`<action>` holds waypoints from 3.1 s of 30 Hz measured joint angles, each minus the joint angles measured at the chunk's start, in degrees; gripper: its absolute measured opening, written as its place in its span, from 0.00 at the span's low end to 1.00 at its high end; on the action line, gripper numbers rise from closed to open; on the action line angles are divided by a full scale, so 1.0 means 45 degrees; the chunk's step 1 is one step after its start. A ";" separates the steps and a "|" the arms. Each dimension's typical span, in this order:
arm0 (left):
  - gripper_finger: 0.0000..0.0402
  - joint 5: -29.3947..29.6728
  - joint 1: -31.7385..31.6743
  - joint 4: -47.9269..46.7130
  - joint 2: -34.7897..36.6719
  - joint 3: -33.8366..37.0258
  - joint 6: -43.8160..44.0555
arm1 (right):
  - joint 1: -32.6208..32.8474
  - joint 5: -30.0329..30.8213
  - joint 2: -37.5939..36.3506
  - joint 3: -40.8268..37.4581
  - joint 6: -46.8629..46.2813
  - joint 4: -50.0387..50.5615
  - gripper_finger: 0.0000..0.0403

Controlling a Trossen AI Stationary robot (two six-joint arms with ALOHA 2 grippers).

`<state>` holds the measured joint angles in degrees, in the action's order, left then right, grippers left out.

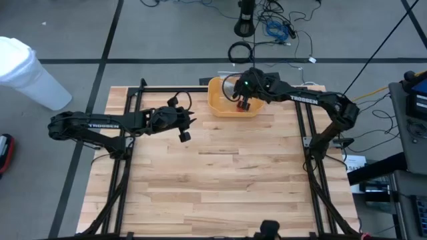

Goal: Roll bandage
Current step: Put the transparent zip bag into the yellow bin, then return to Home Position

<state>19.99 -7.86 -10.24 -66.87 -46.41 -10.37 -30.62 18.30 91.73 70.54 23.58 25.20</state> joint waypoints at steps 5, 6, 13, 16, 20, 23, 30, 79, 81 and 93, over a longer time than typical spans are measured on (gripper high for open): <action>0.31 0.0000 0.0000 0.0082 0.0000 0.0000 0.0106 | -0.0617 0.0037 0.0545 0.0000 0.0223 -0.1374 0.01; 0.31 0.0000 0.0000 0.0065 0.0000 0.0000 0.0216 | -0.0724 -0.0219 0.0634 0.0000 0.0251 -0.1481 0.02; 0.31 0.0000 0.0000 0.0068 0.0000 0.0000 0.0322 | -0.1014 -0.0478 0.0812 -0.0005 0.0294 -0.2546 0.24; 0.31 0.0000 0.0000 0.0066 0.0000 0.0000 0.0544 | -0.0882 -0.0349 0.0275 -0.0005 0.0150 -0.2859 0.35; 0.31 0.0056 0.0024 0.0032 0.0202 0.0000 0.0872 | -0.0822 -0.0936 -0.0645 -0.0005 -0.0734 -0.3028 0.43; 0.31 0.0102 0.0135 0.0108 0.0594 0.0000 0.0739 | -0.0853 -0.1708 -0.1385 -0.0005 -0.1090 -0.2996 0.42; 0.31 0.0087 0.0540 0.0540 0.1878 0.0195 0.0536 | -0.0837 -0.2191 -0.3209 -0.0005 -0.1887 -0.2255 0.33; 0.04 -0.3721 0.1753 0.2863 1.2050 0.5843 0.0558 | 1.0357 0.1593 -1.1154 -0.7616 -0.3420 -0.6729 0.00; 0.04 -0.3703 0.1753 0.2202 1.2680 0.5843 0.0564 | 1.0510 0.2353 -1.1257 -0.7616 -0.3205 -0.6109 0.00; 0.04 -0.3395 0.1753 0.1559 1.4362 0.6832 0.0229 | 1.0270 0.1223 -1.3780 -0.9949 -0.2704 -0.9004 0.00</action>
<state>4.71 0.03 -3.22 -2.24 -15.67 -9.34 15.59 23.81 29.72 25.77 11.41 -15.32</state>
